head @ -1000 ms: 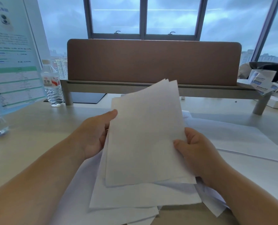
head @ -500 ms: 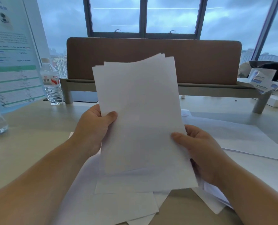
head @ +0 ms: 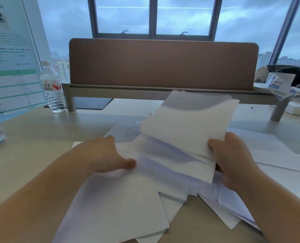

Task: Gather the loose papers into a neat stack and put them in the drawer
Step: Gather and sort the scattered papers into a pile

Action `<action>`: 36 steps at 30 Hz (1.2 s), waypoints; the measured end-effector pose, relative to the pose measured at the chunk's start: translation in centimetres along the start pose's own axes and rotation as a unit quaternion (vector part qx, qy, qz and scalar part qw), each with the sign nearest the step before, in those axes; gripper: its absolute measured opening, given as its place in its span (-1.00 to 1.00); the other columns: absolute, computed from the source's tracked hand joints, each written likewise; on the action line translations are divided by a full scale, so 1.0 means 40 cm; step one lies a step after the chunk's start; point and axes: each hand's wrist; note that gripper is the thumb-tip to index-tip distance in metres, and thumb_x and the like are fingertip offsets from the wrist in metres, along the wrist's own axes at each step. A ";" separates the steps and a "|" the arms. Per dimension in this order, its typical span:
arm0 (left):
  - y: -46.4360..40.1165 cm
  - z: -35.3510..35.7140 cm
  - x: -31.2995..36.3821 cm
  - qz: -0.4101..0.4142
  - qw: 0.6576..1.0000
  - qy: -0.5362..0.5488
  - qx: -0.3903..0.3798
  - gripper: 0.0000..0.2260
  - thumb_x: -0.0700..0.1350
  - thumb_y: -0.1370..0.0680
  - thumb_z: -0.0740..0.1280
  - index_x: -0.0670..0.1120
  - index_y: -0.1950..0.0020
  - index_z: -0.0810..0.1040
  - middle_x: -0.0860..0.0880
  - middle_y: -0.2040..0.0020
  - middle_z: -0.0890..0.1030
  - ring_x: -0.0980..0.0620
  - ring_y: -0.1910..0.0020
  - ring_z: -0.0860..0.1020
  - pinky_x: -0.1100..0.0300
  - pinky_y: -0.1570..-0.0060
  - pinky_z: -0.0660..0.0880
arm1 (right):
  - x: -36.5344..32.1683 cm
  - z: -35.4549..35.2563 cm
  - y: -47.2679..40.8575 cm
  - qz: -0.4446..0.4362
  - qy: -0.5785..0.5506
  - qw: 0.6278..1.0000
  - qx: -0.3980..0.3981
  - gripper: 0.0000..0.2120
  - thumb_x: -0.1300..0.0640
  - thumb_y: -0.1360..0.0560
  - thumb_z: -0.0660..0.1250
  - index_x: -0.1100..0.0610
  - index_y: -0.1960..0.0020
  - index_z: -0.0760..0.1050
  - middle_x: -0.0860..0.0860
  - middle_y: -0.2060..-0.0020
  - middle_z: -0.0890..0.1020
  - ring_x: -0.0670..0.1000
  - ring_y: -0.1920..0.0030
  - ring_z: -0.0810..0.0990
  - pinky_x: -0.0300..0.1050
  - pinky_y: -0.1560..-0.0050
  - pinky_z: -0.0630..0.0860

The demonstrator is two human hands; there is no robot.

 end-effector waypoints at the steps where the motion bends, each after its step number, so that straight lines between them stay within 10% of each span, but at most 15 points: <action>1: 0.002 -0.002 0.004 0.002 1.000 -0.005 -0.008 -0.10 0.56 -0.32 0.38 0.02 -0.47 0.39 -0.02 -0.44 0.53 -0.09 -0.33 0.52 0.07 -0.18 0.47 | 0.002 -0.003 0.001 -0.026 0.076 0.997 0.005 -0.78 0.22 -0.46 0.25 0.08 -0.08 0.50 0.11 0.04 0.64 0.15 0.06 0.62 0.13 0.03 0.64; 9: -0.016 -0.023 -0.064 -0.075 0.997 -0.016 -0.003 0.13 0.64 -0.26 0.31 -0.01 -0.65 0.22 -0.17 -0.59 0.31 -0.20 -0.52 0.38 -0.06 -0.49 0.36 | 0.002 -0.016 0.012 -0.066 0.298 0.952 -0.020 -0.73 0.25 -0.46 0.20 -0.02 -0.09 0.44 -0.03 0.07 0.58 0.14 0.05 0.56 0.11 -0.05 0.57; 16: -0.033 -0.036 -0.084 -0.076 0.997 0.021 0.017 -0.09 0.49 -0.32 0.46 -0.04 -0.49 0.44 -0.15 -0.32 0.50 -0.14 -0.42 0.42 0.03 -0.31 0.42 | 0.002 -0.003 0.012 -0.078 0.200 0.976 -0.031 -0.65 0.30 -0.49 0.18 -0.07 -0.13 0.48 -0.12 0.08 0.60 0.01 0.10 0.57 -0.06 0.16 0.49; 29: -0.068 -0.021 -0.079 -0.042 0.975 0.151 0.158 -0.61 -0.01 -0.34 0.59 -0.02 -0.09 0.57 -0.07 -0.01 0.64 -0.10 0.05 0.60 0.05 0.06 0.57 | 0.025 0.011 0.005 -0.052 0.090 0.991 -0.080 -0.60 0.32 -0.48 0.21 -0.18 -0.02 0.57 -0.04 0.07 0.72 0.16 0.06 0.70 0.27 -0.01 0.68; 36: -0.067 -0.024 -0.079 -0.045 0.964 0.190 0.178 -0.39 0.06 -0.43 0.57 -0.04 -0.41 0.45 -0.12 -0.27 0.59 -0.16 -0.06 0.56 0.07 -0.03 0.49 | 0.021 0.012 -0.005 -0.022 0.040 0.996 -0.081 -0.62 0.34 -0.47 0.23 -0.09 -0.03 0.61 0.05 0.07 0.74 0.25 0.05 0.70 0.35 -0.03 0.67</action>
Point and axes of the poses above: each hand's wrist, its own y-axis away from the middle knuckle, its own z-axis out of the palm, x = y × z
